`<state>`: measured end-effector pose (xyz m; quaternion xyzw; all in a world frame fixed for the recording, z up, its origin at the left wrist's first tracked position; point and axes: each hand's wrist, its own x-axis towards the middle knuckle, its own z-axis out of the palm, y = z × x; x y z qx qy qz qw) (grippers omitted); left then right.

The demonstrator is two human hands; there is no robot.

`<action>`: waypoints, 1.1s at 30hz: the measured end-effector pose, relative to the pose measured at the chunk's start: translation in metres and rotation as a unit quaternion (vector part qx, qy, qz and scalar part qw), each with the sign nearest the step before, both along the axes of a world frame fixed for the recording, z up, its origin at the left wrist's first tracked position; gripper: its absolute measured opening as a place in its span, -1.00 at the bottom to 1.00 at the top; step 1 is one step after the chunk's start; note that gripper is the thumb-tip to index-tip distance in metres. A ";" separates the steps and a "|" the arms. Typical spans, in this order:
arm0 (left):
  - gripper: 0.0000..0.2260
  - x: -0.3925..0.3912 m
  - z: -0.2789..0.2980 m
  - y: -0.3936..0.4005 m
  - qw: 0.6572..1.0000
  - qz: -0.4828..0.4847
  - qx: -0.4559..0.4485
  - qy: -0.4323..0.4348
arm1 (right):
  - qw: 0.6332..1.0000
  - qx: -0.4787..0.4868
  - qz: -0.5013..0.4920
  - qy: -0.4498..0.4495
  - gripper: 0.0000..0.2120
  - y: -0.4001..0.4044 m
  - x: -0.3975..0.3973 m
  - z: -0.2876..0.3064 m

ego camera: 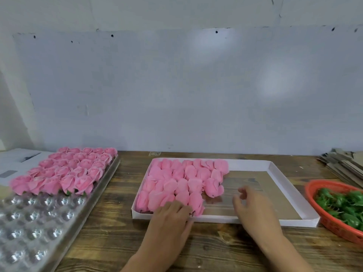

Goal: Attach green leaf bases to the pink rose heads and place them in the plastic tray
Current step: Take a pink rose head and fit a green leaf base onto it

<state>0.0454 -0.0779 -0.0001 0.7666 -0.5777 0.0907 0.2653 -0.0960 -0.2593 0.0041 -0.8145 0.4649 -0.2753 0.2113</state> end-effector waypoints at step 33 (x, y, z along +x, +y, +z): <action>-0.74 -0.001 -0.004 -0.003 0.999 0.002 0.017 0.029 | 0.998 0.053 0.033 -0.017 -0.81 -0.014 0.089 0.002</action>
